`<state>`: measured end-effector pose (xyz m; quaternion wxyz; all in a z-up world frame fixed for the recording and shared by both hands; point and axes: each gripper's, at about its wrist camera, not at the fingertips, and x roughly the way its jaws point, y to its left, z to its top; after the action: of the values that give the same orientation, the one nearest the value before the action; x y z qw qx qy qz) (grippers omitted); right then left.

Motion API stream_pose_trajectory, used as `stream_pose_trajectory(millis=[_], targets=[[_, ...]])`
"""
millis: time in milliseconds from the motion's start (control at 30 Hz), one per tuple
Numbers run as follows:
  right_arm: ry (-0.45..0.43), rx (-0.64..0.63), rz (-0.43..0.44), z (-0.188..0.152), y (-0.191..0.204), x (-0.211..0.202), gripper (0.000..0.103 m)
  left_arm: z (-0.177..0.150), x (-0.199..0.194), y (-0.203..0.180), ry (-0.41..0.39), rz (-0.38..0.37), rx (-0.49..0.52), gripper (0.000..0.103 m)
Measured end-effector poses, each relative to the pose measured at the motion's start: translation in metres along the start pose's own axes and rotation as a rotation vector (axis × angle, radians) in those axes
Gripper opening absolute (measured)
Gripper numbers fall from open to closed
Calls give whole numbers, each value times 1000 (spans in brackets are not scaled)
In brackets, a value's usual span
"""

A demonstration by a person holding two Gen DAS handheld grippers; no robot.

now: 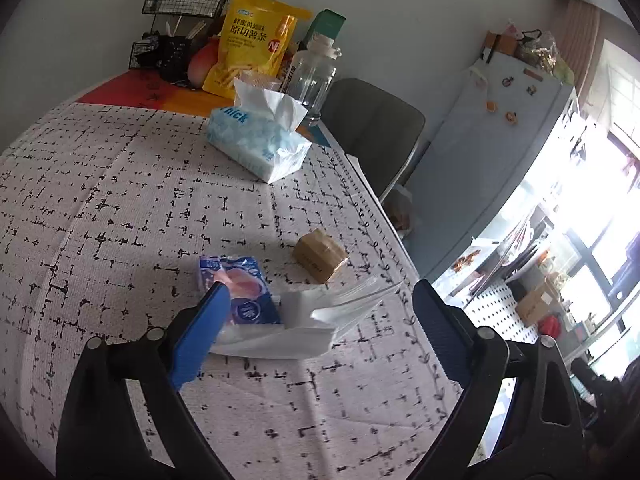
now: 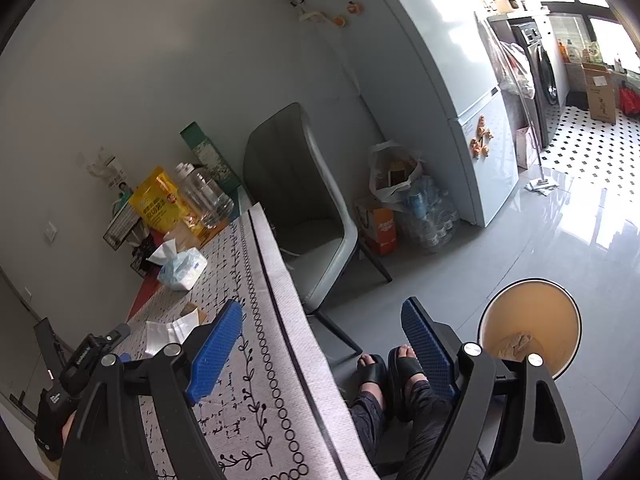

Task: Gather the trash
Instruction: 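Grasp the white face mask with the left gripper, then grasp the blue-and-white packet with the right gripper while the left gripper holds the mask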

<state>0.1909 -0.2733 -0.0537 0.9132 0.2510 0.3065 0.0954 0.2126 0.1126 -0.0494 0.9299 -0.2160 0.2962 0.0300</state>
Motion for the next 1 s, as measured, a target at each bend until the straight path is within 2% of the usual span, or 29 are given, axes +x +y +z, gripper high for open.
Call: stream_pose_trajectory(millis=[133,233,300,367,433,533,633,900,967,1000], targets=[[35,-18,22,-5,15,10,81,-4,9,-4,24,-2,58,88],[74,-46,49,-12,30,20,81,-7,19,-7,51,6,76,79],[95,-63,62,-16,39,26,81,-10,26,-7,80,-3,80,64],[115,-83,70,-21,49,31,82,-13,32,-6,131,-14,69,17],[130,-90,77,-24,55,36,82,-11,23,1,139,-58,17,16],[140,-98,89,-27,62,41,82,-1,-7,0,94,-114,31,16],[154,-102,110,-31,73,48,82,10,-36,11,46,-164,-15,16],[194,-160,194,-46,120,64,82,23,-75,57,-30,-139,-137,16],[201,-174,209,-48,131,66,82,23,-79,67,-37,-151,-165,16],[205,-182,215,-49,136,67,82,23,-82,74,-31,-195,-196,16]])
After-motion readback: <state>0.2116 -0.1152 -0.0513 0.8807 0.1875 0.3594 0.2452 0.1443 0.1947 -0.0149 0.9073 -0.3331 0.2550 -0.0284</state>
